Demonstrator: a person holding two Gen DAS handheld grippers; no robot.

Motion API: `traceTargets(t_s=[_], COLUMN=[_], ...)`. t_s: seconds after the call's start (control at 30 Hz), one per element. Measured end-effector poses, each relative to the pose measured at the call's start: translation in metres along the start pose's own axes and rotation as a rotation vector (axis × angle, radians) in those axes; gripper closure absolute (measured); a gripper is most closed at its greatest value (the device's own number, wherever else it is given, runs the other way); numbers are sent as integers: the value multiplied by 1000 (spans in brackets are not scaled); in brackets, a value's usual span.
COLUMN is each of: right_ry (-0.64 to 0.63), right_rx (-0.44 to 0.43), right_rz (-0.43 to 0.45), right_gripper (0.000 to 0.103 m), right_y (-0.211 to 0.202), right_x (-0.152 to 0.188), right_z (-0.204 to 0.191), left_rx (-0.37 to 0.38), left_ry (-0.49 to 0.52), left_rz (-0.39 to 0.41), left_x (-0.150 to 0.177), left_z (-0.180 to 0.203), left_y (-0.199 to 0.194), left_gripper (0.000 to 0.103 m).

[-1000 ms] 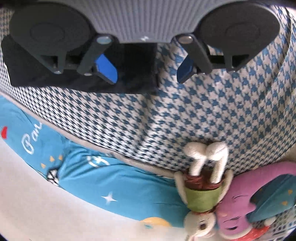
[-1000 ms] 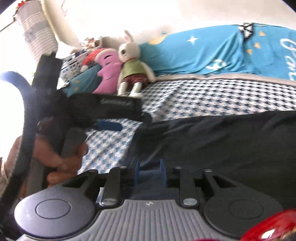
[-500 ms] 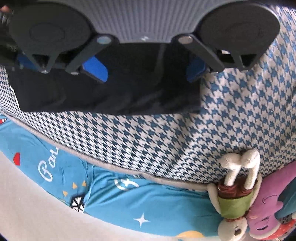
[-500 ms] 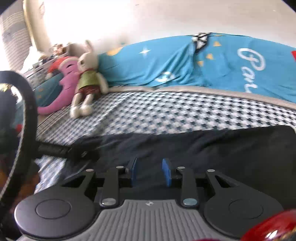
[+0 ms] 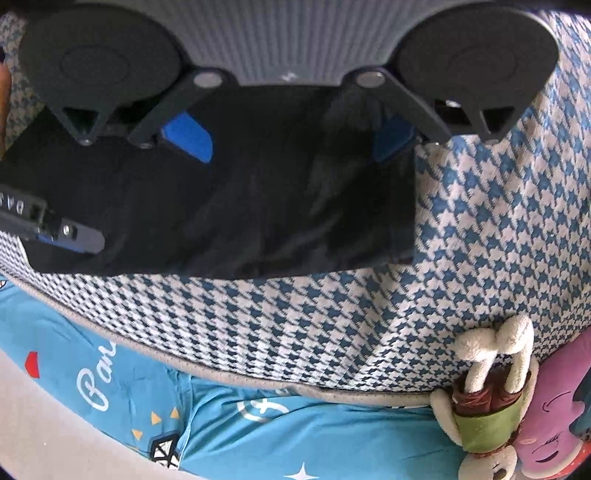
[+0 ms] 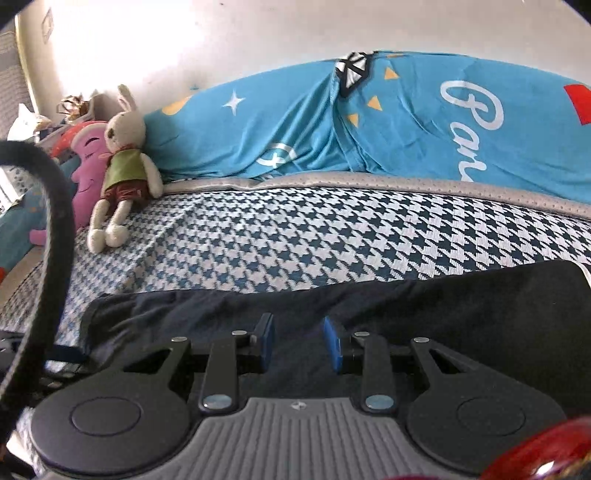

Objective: Fold clothes

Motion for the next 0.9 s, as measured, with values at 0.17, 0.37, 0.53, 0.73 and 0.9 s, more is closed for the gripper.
traceTargets(t_s=[0.17,0.37,0.53,0.73,0.9], right_ry=[24,67,74,50,56], right_rx=[23,34,42,46,1], right_rz=[-11,5,18,37,9], right_gripper=[73,73,73,73,73], right_y=[16,31,37,20,7], right_x=[-1,-8,-12,-20,-14], right_z=[13,20,22,9,-5], left_rx=[-18,-41,-47,-22,-36], left_ry=[3,-5,12,-39,-91], left_rz=[-8,-35,-32,-9,9], left_x=[3,9,10,-1,-16], left_z=[-10,-21,-22,-25,-30], left_y=[2,9,10,5,7], left_gripper=[4,4,4,4,3])
Point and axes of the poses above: each gripper's, at about its wrist camera, not at the fingertips, and y roughly the way its jaws point, z to its right, x to its underside, the point moved 10 cm from there along y, roughly the way its jaws point, and after that the axes turned 10 degrees about -x, right-handed, at the moved point
